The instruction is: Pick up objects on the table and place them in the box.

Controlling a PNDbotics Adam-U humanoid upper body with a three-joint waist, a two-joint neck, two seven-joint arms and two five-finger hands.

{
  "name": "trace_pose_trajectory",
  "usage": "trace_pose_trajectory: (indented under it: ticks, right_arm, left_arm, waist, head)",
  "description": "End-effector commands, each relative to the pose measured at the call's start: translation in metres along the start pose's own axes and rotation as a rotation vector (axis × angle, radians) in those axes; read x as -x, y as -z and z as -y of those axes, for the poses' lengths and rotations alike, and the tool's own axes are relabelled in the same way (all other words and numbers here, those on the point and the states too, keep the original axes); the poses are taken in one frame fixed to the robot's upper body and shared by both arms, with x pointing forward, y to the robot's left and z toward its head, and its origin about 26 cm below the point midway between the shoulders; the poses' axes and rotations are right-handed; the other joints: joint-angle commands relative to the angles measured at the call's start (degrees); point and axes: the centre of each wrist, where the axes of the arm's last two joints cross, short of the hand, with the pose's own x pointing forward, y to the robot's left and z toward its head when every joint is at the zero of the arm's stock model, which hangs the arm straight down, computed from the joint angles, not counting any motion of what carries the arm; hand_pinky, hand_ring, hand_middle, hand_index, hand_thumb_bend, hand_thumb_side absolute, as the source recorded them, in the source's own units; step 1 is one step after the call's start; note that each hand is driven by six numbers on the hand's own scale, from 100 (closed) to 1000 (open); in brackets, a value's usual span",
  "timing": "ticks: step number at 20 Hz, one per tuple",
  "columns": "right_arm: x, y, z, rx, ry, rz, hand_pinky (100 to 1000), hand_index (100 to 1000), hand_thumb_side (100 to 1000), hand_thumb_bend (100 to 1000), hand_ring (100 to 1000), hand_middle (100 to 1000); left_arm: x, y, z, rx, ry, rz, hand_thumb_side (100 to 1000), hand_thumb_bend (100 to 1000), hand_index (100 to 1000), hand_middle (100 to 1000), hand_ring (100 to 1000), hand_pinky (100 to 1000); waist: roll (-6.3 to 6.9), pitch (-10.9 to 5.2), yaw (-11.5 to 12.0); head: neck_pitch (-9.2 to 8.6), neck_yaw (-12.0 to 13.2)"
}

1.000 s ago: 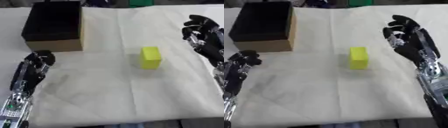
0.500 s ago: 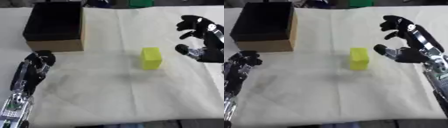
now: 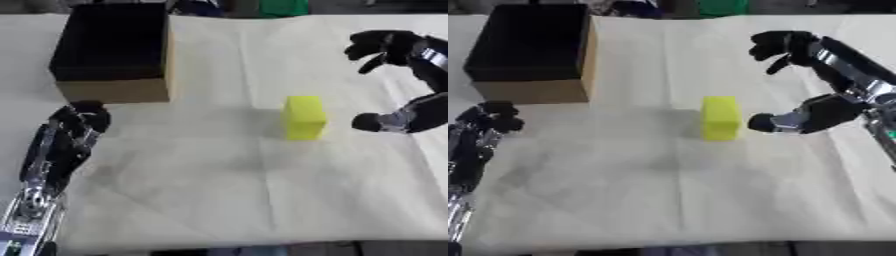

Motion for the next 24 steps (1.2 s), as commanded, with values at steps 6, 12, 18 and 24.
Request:
trace_pose_trajectory:
  ticks: [6,12,18,24]
  right_arm:
    - [-0.007,0.013,0.020,-0.105,-0.103,0.005,703,922,368,733,819,793]
    - [0.000,0.028,0.018,-0.174,-0.117,-0.001,705,922,387,724,820,796]
    - [0.014,0.041,0.011,-0.222,-0.114,-0.023,708,922,413,716,822,798]
    - [0.034,0.049,-0.002,-0.243,-0.118,-0.068,710,921,434,715,823,797]
  left_arm:
    - [-0.005,0.001,-0.004,0.013,0.020,0.016,542,598,702,598,603,675]
    - [-0.004,0.001,-0.003,0.018,0.020,0.015,544,599,702,598,602,676]
    - [-0.005,0.001,-0.003,0.020,0.018,0.016,545,600,702,597,602,676]
    - [-0.005,0.001,-0.002,0.021,0.016,0.016,546,601,702,597,602,677]
  waist:
    - [-0.14,-0.99,0.5]
    - [-0.15,-0.88,0.6]
    - [-0.04,-0.72,0.8]
    - [0.04,-0.61,0.8]
  head:
    - [-0.06,-0.4]
    - [0.08,-0.6]
    - [0.10,-0.7]
    - [0.10,-0.7]
